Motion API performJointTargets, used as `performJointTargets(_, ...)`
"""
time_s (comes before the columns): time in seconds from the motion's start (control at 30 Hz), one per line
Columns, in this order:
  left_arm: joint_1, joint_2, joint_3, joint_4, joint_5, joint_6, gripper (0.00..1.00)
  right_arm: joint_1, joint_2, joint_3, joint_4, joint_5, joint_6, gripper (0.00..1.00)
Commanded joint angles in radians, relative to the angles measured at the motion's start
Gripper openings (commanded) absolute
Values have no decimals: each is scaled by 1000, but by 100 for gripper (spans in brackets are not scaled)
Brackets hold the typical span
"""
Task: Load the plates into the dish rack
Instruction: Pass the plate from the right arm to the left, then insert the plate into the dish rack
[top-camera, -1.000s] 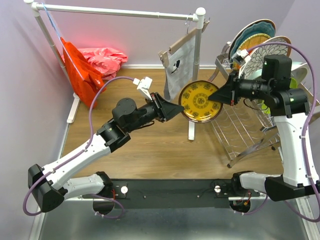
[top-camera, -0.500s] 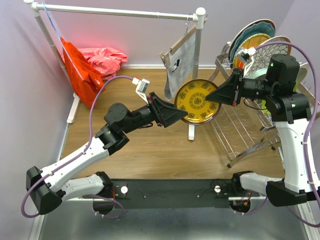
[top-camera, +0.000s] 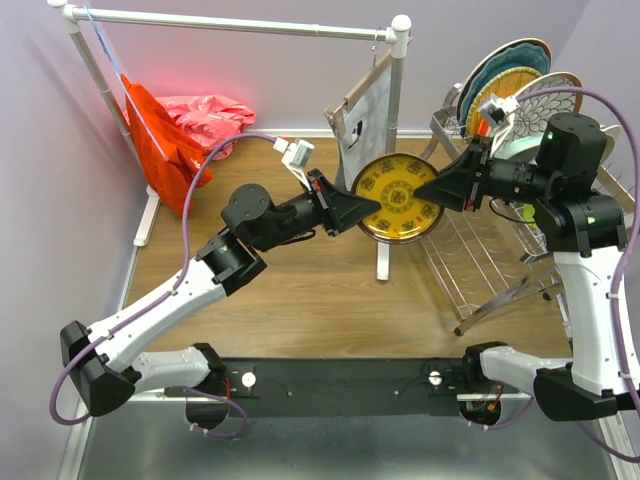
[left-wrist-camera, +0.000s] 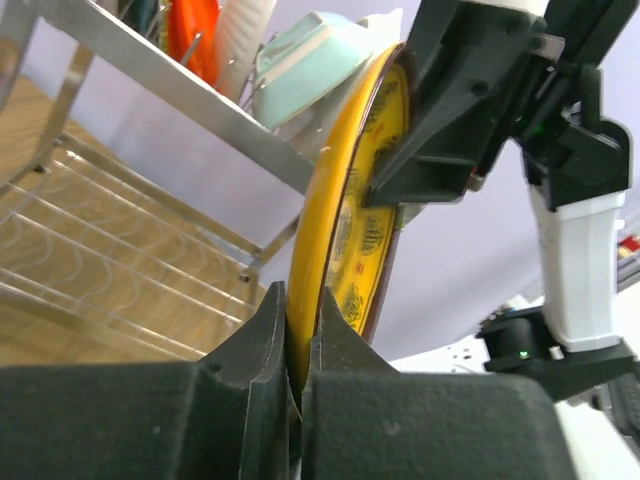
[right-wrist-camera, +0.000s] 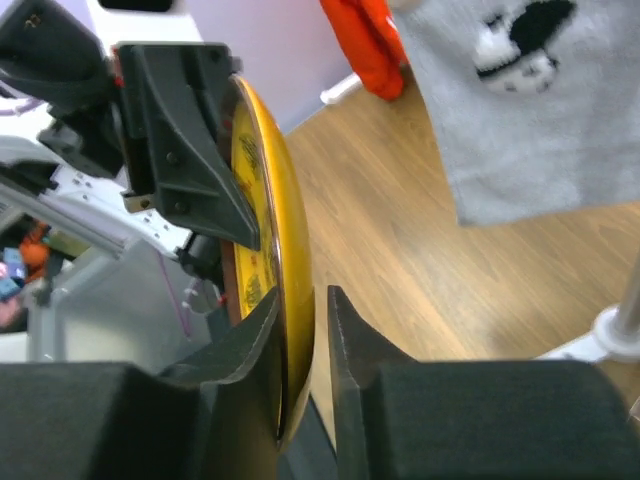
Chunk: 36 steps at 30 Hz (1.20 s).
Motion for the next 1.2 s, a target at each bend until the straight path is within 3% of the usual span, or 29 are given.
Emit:
performJointTargets(0.0,-14,-53,88,-105,-27,77,0,6,-43,80,55,6,-83,64)
performJointTargets(0.03,-16,-57,102,-122,-54,115,0,8,-46,115,55,43,-102,86)
performJointTargets(0.1,-17,-60,142,-164,-73,152,0,6,-58,159,55,86,-149,98)
performJointTargets(0.3,-91,5,315,-274,-183,272,0,6,-48,392,82,401,-298,100)
performJointTargets(0.4,-180,85,436,-320,-266,361,0,6,-63,417,229,764,-262,100)
performJointTargets(0.43,-201,105,463,-325,-319,373,0,6,-83,407,356,983,-248,100)
performJointTargets(0.53,-284,192,559,-325,-413,419,0,6,-97,386,594,1257,-255,100)
performJointTargets(0.67,-388,343,769,-322,-531,480,0,6,-66,477,678,1367,-246,100)
performJointTargets(0.97,-530,722,1225,-268,-786,648,0,8,-91,443,845,1552,-323,100)
performJointTargets(1.17,-550,841,1267,-103,-814,818,0,8,-49,475,958,1640,-377,100)
